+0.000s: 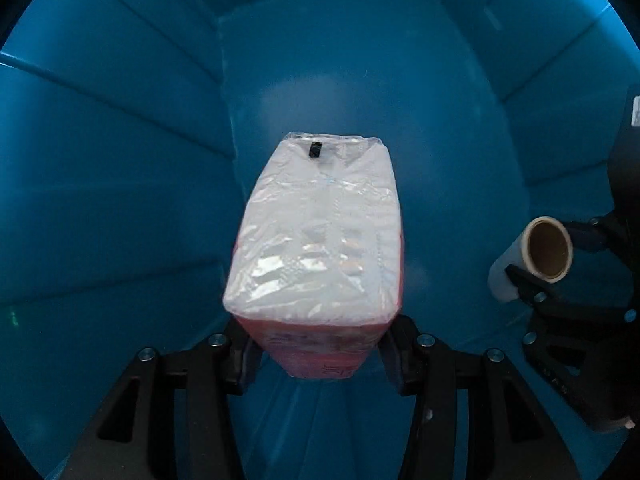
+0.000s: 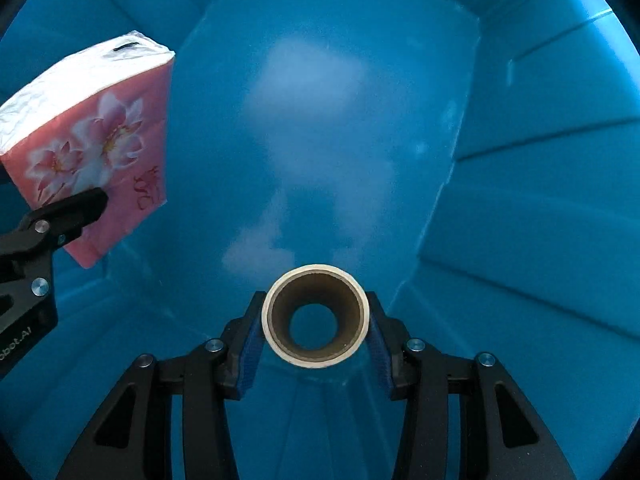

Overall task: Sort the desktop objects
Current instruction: 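Carry both items into the blue crate and open both tools to drop them, then withdraw both tools from the crate back toward the pile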

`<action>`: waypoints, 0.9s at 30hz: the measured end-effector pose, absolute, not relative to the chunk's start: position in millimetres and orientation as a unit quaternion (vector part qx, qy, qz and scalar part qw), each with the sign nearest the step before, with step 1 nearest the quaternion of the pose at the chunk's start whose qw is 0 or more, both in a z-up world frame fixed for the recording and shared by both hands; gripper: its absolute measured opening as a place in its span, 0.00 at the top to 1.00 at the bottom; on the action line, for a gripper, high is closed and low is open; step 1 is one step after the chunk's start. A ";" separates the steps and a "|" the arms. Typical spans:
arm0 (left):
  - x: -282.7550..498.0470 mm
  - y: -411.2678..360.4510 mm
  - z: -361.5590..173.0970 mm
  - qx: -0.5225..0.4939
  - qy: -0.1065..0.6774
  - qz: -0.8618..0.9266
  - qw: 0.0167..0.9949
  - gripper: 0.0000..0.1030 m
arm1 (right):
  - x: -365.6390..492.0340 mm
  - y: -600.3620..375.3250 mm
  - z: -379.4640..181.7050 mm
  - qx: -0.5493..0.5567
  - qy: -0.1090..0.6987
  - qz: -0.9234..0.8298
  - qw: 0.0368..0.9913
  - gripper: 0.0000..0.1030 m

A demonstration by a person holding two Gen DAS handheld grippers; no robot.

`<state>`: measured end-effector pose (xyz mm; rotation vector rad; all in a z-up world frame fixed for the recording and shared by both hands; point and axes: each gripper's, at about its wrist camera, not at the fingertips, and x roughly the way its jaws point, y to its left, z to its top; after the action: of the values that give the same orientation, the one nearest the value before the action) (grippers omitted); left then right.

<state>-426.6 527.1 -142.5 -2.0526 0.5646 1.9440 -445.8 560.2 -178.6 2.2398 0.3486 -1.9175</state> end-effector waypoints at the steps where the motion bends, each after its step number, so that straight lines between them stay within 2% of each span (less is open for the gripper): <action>1: -425.4 526.5 -146.0 -0.711 0.197 0.664 0.125 0.53 | -450.3 565.9 -181.8 0.756 0.120 -0.638 0.085 0.56; 7: -418.8 521.0 -158.7 -0.723 0.208 0.650 0.105 0.49 | -452.8 574.4 -197.1 0.777 0.132 -0.610 0.079 0.55; 8: -417.2 520.6 -160.1 -0.726 0.207 0.647 0.106 0.45 | -451.3 573.6 -197.0 0.777 0.137 -0.609 0.078 0.55; 9: -415.3 520.6 -160.3 -0.727 0.206 0.646 0.108 0.31 | -450.6 573.0 -195.7 0.776 0.137 -0.611 0.078 0.55; 11: -411.6 522.0 -157.4 -0.720 0.210 0.652 0.113 0.15 | -449.2 573.7 -193.6 0.777 0.133 -0.611 0.078 0.55; 15: -404.0 516.7 -152.6 -0.714 0.207 0.659 0.113 0.15 | -445.1 574.1 -190.2 0.779 0.131 -0.608 0.079 0.54; 18: -400.8 515.3 -150.3 -0.713 0.207 0.661 0.110 0.15 | -458.1 575.1 -185.0 0.778 0.127 -0.611 0.079 0.41; 20: -397.1 516.1 -146.9 -0.709 0.208 0.664 0.111 0.15 | -459.3 575.9 -177.9 0.772 0.124 -0.618 0.076 0.26; 27: -386.1 502.5 -114.0 -0.672 0.206 0.701 0.121 0.15 | -458.4 577.8 -138.5 0.746 0.123 -0.650 0.074 0.18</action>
<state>-386.1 502.5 -114.0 -1.9622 0.6015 2.0462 -458.4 577.8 -138.5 2.2398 0.3695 -1.9501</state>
